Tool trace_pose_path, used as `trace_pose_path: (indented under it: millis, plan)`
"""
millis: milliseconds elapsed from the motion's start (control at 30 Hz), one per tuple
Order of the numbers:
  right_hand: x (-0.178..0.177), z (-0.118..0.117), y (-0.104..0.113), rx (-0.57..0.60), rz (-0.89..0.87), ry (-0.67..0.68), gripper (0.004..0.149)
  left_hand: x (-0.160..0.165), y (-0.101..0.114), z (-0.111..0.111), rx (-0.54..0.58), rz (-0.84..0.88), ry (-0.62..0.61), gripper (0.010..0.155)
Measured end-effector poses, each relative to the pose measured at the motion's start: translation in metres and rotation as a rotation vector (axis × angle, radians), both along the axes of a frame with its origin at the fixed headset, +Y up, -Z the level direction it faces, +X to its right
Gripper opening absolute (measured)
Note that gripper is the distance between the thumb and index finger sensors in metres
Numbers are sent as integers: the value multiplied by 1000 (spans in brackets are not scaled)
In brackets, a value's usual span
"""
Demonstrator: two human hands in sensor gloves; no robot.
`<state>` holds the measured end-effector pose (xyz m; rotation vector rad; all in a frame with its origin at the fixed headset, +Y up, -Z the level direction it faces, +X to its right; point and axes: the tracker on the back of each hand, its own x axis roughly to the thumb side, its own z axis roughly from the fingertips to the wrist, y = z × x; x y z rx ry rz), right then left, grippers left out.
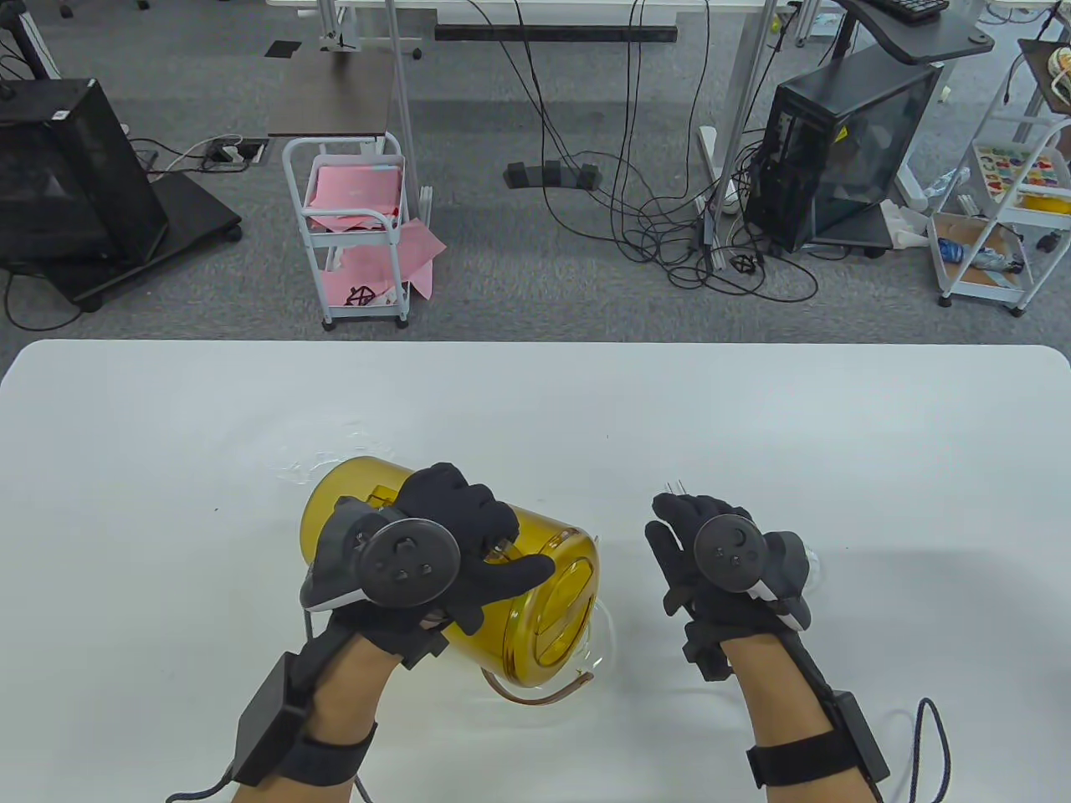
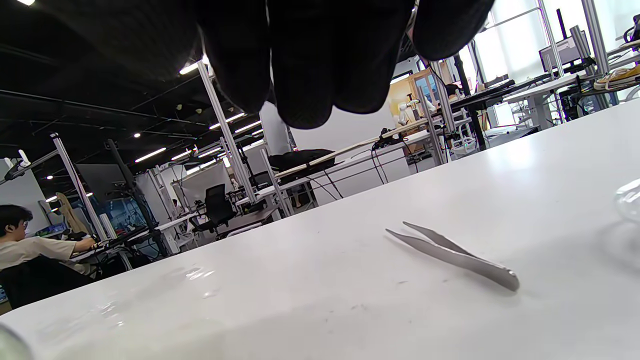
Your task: Make chrysanthemum tea
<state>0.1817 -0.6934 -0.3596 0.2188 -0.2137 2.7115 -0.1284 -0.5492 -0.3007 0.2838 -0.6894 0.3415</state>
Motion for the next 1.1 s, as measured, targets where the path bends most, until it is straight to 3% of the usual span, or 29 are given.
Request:
trace_pose_path:
  millis: [1100]
  plan:
    - [-2, -1, -4, -10, 13, 0, 52, 15, 1, 12, 57, -63, -9, 53]
